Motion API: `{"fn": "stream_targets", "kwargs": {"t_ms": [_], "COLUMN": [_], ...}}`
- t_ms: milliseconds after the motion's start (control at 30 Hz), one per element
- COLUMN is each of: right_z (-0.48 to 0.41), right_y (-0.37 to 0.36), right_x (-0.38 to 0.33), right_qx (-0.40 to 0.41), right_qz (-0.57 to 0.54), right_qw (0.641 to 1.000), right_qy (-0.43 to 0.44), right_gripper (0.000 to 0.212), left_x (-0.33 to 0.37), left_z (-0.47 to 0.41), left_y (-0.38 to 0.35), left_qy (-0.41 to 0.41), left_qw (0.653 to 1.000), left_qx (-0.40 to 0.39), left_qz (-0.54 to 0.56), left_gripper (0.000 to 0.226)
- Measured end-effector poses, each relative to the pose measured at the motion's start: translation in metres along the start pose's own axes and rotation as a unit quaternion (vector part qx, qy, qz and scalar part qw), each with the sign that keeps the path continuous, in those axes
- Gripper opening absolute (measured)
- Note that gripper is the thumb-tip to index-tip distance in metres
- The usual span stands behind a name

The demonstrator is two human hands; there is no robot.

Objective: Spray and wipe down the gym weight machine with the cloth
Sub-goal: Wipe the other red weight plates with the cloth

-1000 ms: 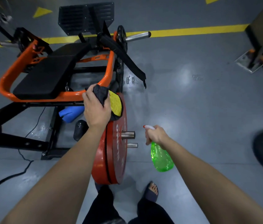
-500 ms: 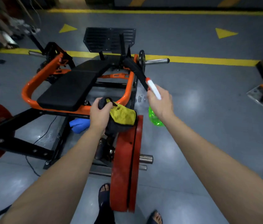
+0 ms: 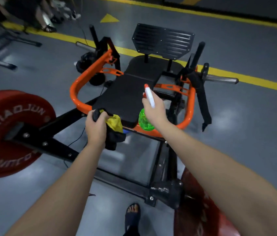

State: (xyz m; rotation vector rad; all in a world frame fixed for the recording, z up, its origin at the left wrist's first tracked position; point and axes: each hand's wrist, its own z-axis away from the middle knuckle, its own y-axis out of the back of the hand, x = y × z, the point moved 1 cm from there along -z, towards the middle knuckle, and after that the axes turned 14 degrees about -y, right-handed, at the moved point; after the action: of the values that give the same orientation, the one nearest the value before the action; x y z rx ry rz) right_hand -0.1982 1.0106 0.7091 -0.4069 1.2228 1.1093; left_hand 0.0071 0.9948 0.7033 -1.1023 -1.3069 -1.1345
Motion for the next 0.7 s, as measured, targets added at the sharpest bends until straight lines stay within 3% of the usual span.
{"fn": "stream_targets", "kwargs": {"t_ms": [100,267,433,567,700], "right_z": [-0.020,-0.046,-0.068,-0.079,-0.080], "right_y": [-0.054,-0.112,-0.119,-0.113,-0.110], "right_x": [-0.001,0.009,0.017,0.019,0.018], "right_qx": [0.002,-0.015,0.023,0.039,-0.018], "right_qz": [-0.025,-0.026,-0.016,-0.033,0.009], "right_qw": [0.999,0.999,0.999,0.998,0.998], "right_qy": [-0.023,-0.027,-0.018,-0.033,-0.051], "right_gripper": [0.044,0.051,0.055,0.057,0.057], "left_x": [-0.004,-0.024,-0.036,-0.040,-0.038], "left_z": [-0.027,-0.057,-0.065,-0.062,-0.058], "left_y": [0.015,0.027,0.030,0.029,0.025], "left_qy": [0.049,0.053,0.025,0.031,0.018], "left_qw": [0.998,0.991,0.980,0.979,0.980], "left_qx": [-0.029,-0.116,-0.197,-0.204,-0.198], "left_qz": [0.040,0.026,-0.004,-0.006,-0.007], "left_gripper": [0.011,0.012,0.030,0.034,0.025]}}
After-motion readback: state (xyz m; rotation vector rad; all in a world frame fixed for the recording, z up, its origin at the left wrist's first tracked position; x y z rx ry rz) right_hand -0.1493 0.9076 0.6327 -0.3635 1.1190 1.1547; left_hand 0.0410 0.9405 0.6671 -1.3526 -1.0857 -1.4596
